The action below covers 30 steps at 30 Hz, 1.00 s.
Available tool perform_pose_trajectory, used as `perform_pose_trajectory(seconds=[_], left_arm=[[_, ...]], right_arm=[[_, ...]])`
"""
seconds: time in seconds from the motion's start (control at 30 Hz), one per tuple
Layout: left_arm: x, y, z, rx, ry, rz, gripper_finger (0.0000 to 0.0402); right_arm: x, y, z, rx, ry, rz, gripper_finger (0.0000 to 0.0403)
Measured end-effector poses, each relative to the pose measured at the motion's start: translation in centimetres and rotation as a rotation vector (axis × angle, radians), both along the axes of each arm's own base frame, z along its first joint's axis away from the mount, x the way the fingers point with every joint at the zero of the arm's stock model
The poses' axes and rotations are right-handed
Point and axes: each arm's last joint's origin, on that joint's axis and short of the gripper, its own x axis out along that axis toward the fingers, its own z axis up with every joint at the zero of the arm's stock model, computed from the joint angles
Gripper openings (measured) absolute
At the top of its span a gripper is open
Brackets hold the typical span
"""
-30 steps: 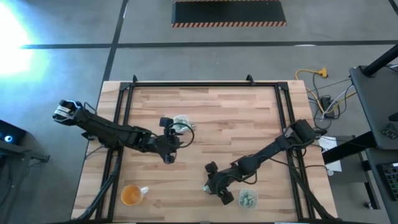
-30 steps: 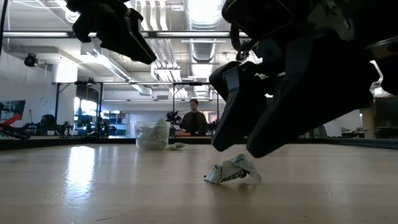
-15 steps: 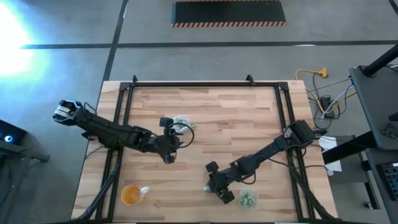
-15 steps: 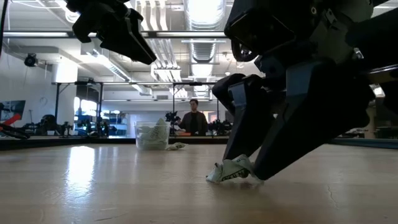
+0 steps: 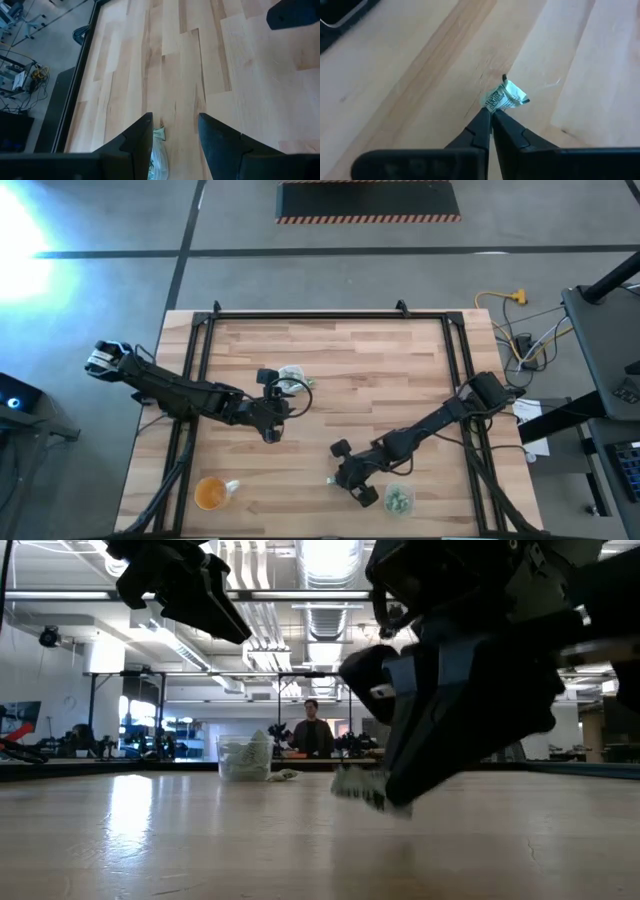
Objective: Pick and place Stevia / Truvia into bins
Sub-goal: Put the stevia packet into the bottom transparent container
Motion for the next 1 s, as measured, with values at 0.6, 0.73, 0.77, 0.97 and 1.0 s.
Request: perform_pose_trajectory(seconds=[0.6, 0.73, 0.77, 0.97, 1.0], left_arm=[[0.0, 0.0, -0.1, 0.0, 0.001, -0.001, 0.0141], [0.0, 0.0, -0.1, 0.0, 0.002, -0.001, 0.0141], [0.0, 0.0, -0.1, 0.001, 0.003, 0.0, 0.0141], [-0.1, 0.0, -0.3, 0.003, 0.009, 0.0, 0.0141], [-0.1, 0.0, -0.4, 0.003, 0.01, 0.0, 0.0141]], right_arm=[[-4.2, 1.1, 5.8, -0.02, 0.079, -0.012, 0.0009], [-6.0, 2.1, 7.1, -0.023, 0.095, -0.007, 0.0009], [-6.6, 2.4, 7.4, -0.025, 0.106, -0.008, 0.0009], [-10.1, 4.7, 9.1, -0.032, 0.101, -0.013, 0.0009], [-10.7, 5.1, 9.3, -0.032, 0.102, -0.012, 0.0009]])
